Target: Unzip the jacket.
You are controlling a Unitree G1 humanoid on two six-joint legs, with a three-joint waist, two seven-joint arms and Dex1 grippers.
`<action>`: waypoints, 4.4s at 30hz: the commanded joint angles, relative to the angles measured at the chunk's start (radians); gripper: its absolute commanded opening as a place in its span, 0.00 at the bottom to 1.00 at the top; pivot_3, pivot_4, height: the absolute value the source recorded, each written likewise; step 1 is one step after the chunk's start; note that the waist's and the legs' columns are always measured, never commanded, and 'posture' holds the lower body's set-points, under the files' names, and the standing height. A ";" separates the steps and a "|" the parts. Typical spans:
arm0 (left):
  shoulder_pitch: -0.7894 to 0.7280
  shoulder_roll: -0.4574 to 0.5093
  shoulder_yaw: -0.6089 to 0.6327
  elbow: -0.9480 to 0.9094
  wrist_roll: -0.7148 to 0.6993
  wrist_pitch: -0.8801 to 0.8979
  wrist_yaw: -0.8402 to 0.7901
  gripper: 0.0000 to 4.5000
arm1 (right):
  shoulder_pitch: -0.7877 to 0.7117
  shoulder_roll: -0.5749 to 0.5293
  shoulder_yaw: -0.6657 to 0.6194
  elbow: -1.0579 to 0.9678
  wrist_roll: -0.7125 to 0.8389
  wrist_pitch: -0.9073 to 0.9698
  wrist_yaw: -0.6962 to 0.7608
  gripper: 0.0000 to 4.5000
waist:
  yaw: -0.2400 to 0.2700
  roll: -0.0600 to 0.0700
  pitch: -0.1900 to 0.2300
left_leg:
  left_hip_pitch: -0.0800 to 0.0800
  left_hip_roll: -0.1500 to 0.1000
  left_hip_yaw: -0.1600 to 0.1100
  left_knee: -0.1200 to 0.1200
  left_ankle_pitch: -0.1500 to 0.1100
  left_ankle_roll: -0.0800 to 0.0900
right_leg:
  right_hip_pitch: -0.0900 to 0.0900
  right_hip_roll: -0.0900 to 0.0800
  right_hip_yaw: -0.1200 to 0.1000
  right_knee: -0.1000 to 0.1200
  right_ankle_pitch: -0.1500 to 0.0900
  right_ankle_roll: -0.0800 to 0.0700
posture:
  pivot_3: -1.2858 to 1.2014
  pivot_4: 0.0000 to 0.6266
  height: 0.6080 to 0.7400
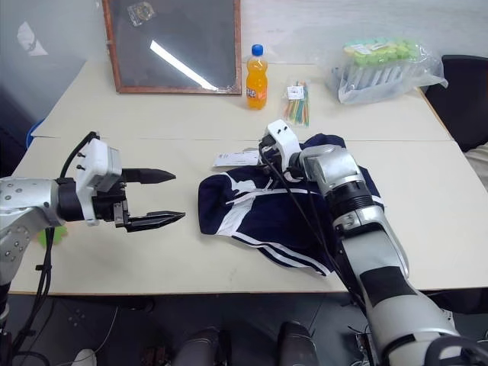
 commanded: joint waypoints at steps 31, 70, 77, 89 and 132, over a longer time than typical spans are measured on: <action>-0.201 -0.082 -0.164 0.144 0.066 -0.099 -0.095 1.00 | 0.575 -0.093 -0.354 -1.207 0.330 0.324 -0.308 0.01 | 0.016 0.000 0.000 | 0.001 0.000 0.003 0.000 0.000 0.000 | -0.002 0.002 0.007 0.001 0.000 0.000 | 0.52 0.24 1.00; -0.245 -0.184 -0.514 0.323 0.480 -0.522 -0.246 1.00 | 1.060 -0.997 -0.373 -0.690 -0.152 -0.944 0.333 0.59 | 0.052 -0.001 0.000 | 0.002 -0.001 0.015 0.002 -0.001 0.003 | -0.001 0.003 0.014 -0.002 0.001 0.002 | 0.52 0.24 1.00; -0.278 -0.304 -0.565 0.479 0.616 -0.644 -0.185 1.00 | 1.090 -0.916 -0.336 -0.627 -0.157 -1.007 0.298 0.59 | 0.047 -0.001 0.000 | 0.003 0.001 0.014 0.003 -0.001 0.003 | 0.000 0.004 0.013 -0.001 0.001 0.002 | 0.52 0.24 1.00; -0.262 -0.353 -0.540 0.560 0.648 -0.663 -0.191 0.65 | 0.967 -0.711 -0.208 -0.521 -0.219 -0.955 0.225 0.51 | 0.057 -0.001 0.000 | 0.002 0.000 0.011 0.005 -0.001 0.003 | 0.002 0.003 0.012 -0.001 0.001 0.002 | 0.52 0.24 1.00; -0.054 -0.109 -0.404 0.470 0.538 -0.701 -0.292 0.00 | 1.574 -0.748 -0.487 -0.986 -0.373 -0.926 -0.009 0.33 | 0.055 0.000 -0.001 | 0.006 0.001 0.004 0.004 -0.001 0.003 | 0.005 0.004 0.012 -0.002 0.001 0.002 | 0.52 0.24 1.00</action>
